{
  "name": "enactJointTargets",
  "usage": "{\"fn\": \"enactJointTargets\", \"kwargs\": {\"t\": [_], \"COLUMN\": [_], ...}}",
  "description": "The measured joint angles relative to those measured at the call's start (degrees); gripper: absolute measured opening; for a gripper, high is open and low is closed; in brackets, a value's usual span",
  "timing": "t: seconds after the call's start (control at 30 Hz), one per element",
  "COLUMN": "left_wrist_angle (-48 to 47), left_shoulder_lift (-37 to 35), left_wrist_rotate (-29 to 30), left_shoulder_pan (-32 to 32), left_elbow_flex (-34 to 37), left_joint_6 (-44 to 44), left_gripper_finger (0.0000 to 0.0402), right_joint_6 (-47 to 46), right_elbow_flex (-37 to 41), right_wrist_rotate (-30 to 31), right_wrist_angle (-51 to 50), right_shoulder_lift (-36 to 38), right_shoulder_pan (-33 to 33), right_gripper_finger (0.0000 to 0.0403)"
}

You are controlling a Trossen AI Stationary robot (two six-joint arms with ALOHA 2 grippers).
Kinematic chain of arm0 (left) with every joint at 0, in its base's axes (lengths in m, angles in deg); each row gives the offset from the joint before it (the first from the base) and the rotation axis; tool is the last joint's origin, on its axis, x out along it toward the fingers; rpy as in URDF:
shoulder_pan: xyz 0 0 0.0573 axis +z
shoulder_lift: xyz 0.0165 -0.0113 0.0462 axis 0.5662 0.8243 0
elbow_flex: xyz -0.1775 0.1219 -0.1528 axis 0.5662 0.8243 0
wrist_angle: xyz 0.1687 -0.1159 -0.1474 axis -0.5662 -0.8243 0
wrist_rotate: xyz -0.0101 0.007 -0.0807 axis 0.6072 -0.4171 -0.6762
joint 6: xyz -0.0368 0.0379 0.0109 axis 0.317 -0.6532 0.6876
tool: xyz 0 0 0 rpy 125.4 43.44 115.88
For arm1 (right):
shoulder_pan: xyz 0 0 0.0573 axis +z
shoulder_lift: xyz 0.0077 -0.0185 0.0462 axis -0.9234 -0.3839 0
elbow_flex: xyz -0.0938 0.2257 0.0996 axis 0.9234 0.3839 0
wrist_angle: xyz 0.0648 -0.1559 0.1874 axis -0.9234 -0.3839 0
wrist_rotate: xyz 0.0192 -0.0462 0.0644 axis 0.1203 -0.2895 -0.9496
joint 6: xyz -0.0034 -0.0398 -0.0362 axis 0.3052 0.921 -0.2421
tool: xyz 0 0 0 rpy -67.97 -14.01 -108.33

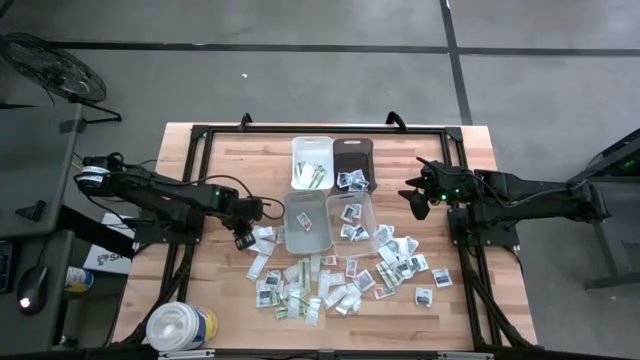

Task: Pick & Place First Aid Supplies
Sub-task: Put the green bandage pack into the white bin

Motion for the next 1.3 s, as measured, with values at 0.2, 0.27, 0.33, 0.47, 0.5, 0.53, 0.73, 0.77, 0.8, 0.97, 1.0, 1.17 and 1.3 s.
{"fn": "enactJointTargets", "kwargs": {"t": [0.2, 0.27, 0.33, 0.47, 0.5, 0.53, 0.73, 0.77, 0.8, 0.97, 1.0, 1.17, 1.3], "left_wrist_angle": [-0.7, -1.3, -3.5, -6.7, -7.1, -7.6, -7.4, -7.3, -7.3, -7.4, -7.3, -7.0, -7.4], "left_shoulder_lift": [-1.0, -1.7, -2.6, -4.5, -4.8, -4.9, -5.4, -5.4, -5.4, -5.4, -5.4, -4.2, -2.1], "left_wrist_rotate": [0.0, -0.1, -0.8, -0.4, -0.3, -0.3, -1.7, -2.1, -2.6, -3.8, -3.8, -3.8, -4.1], "left_shoulder_pan": [0.0, 0.0, 0.0, 0.0, 0.0, 0.0, -0.1, -0.1, -0.1, -0.1, -0.1, -0.1, -0.1], "left_elbow_flex": [-0.1, -1.0, -2.1, -4.2, -4.4, -4.4, -4.4, -4.5, -4.5, -4.5, -4.5, -4.4, -4.4], "left_joint_6": [-2.1, -4.2, -5.8, -7.9, -8.1, -8.2, -9.0, -9.2, -9.2, -11.2, -11.6, -12.5, -13.8], "left_gripper_finger": [0.0117, 0.0117, 0.0117, 0.0117, 0.0117, 0.0117, 0.0117, 0.0117, 0.0117, 0.0117, 0.0117, 0.0117, 0.0117], "right_joint_6": [0.5, 0.5, 0.5, 0.6, 0.6, 0.6, 0.6, 0.6, 0.6, 0.5, 0.5, 0.4, 0.4], "right_elbow_flex": [0.0, 0.0, 0.0, 0.0, 0.0, 0.0, 0.0, 0.0, 0.0, 0.0, 0.0, 0.0, 0.0], "right_wrist_rotate": [0.4, 0.4, 0.4, 1.0, 1.1, 1.1, 1.0, 1.0, 0.9, 0.9, 0.9, 0.9, 0.9], "right_wrist_angle": [-0.5, -0.8, -1.1, -1.6, -1.8, -2.1, -2.5, -2.5, -2.5, -2.5, -2.5, -2.5, -2.6], "right_shoulder_lift": [0.0, 0.0, 0.0, 0.0, 0.0, 0.0, 0.0, 0.0, 0.0, 0.0, 0.0, 0.0, 0.0], "right_shoulder_pan": [0.0, 0.0, 0.0, 0.0, 0.0, 0.0, 0.0, 0.0, 0.0, 0.0, 0.0, 0.0, 0.0], "right_gripper_finger": [0.0222, 0.0222, 0.0222, 0.0222, 0.0222, 0.0222, 0.0222, 0.0222, 0.0222, 0.0222, 0.0222, 0.0222, 0.0222]}}
